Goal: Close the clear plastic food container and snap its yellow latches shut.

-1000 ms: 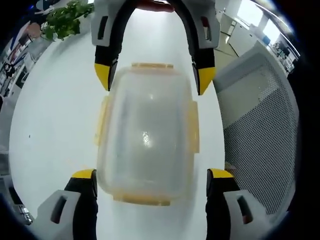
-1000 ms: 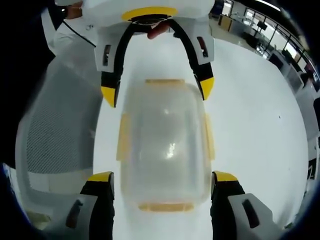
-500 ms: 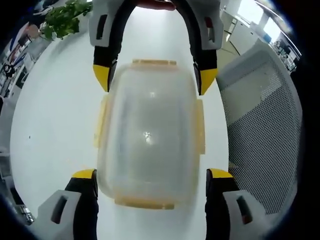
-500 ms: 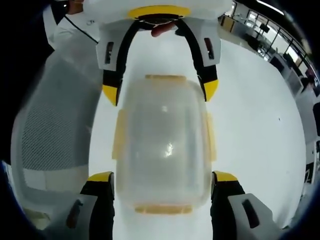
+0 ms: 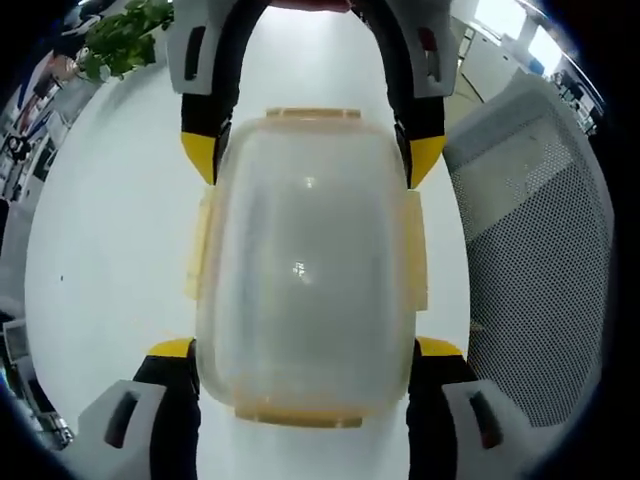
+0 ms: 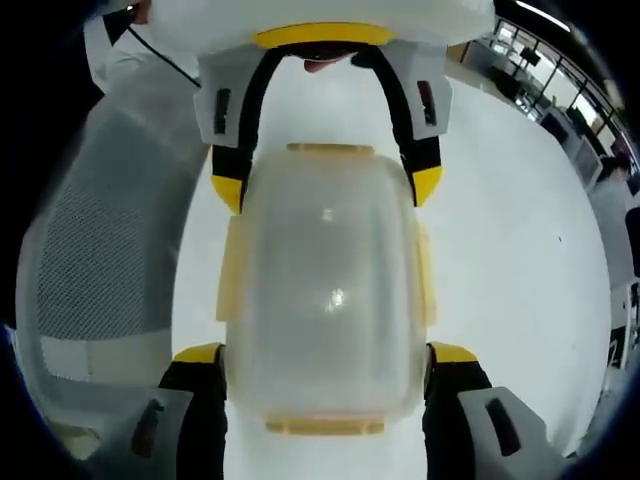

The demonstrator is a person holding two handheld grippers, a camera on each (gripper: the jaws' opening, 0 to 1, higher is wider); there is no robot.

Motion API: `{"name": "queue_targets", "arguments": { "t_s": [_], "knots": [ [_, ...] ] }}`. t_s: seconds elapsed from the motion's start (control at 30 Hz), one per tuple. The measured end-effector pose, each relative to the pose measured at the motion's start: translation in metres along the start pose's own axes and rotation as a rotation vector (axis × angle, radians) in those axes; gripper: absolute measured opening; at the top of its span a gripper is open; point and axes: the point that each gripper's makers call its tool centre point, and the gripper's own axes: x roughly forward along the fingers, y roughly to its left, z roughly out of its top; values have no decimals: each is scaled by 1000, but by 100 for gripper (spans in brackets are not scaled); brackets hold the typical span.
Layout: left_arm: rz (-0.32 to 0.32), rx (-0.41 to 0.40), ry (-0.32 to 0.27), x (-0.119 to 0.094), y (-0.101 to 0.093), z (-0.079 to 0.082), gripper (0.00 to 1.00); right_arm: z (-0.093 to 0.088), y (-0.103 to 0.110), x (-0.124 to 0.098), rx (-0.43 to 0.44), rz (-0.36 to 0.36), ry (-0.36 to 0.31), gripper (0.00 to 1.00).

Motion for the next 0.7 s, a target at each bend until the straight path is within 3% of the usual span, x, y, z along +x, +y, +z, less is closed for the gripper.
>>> {"name": "queue_targets", "arguments": {
  "t_s": [0.7],
  "knots": [
    [2,-6,22,2,0,-2,86,0,0,2,7,1,-10,81]
  ]
}}
